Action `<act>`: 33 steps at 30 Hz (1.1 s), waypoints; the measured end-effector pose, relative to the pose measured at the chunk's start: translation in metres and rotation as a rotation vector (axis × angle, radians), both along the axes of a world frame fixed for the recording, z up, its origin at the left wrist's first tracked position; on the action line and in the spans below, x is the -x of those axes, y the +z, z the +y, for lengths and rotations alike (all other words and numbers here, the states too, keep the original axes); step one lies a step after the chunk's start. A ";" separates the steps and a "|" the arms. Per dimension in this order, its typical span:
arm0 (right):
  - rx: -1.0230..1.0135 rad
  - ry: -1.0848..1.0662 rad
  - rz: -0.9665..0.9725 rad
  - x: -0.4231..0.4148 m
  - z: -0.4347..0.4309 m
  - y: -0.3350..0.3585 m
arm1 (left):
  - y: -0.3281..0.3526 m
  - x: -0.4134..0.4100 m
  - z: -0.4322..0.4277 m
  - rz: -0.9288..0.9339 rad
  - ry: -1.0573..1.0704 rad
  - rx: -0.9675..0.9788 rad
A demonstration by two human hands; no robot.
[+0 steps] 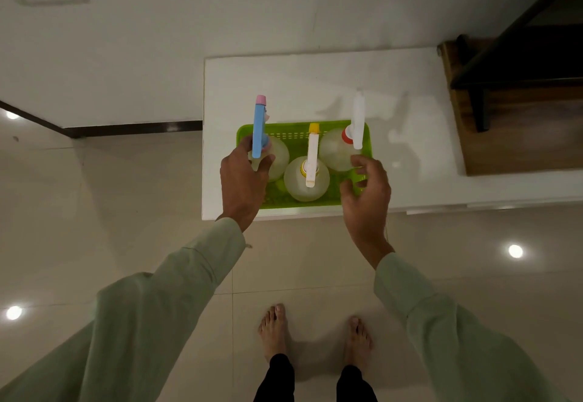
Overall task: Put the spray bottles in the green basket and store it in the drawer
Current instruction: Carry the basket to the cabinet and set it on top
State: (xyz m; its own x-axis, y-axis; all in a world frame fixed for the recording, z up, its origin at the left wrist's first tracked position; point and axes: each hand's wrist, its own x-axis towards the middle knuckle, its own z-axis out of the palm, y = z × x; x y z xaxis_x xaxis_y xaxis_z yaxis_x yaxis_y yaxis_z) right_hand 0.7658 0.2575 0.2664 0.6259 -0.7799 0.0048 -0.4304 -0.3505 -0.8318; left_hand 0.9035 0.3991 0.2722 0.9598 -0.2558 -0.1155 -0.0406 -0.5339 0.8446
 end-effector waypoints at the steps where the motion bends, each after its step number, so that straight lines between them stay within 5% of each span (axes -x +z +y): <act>1: -0.005 -0.015 0.004 -0.003 -0.006 0.000 | -0.001 0.000 -0.001 0.000 0.005 0.002; 19: 0.018 0.026 0.020 -0.043 -0.034 -0.001 | 0.000 0.004 -0.003 0.013 0.014 -0.017; 26: -0.010 -0.129 -0.070 -0.016 -0.009 0.001 | 0.005 0.025 0.008 -0.018 0.116 0.016; 33: -0.033 0.200 0.055 0.001 0.027 -0.013 | -0.007 0.068 0.008 -0.037 -0.134 -0.011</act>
State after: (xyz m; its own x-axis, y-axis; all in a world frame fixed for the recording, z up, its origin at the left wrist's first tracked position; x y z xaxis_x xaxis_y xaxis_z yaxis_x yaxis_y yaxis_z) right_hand 0.7644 0.2847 0.2534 0.7668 -0.6393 -0.0568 -0.4000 -0.4069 -0.8212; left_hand 0.8360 0.4071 0.2648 0.9209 -0.3805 -0.0844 -0.1427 -0.5308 0.8354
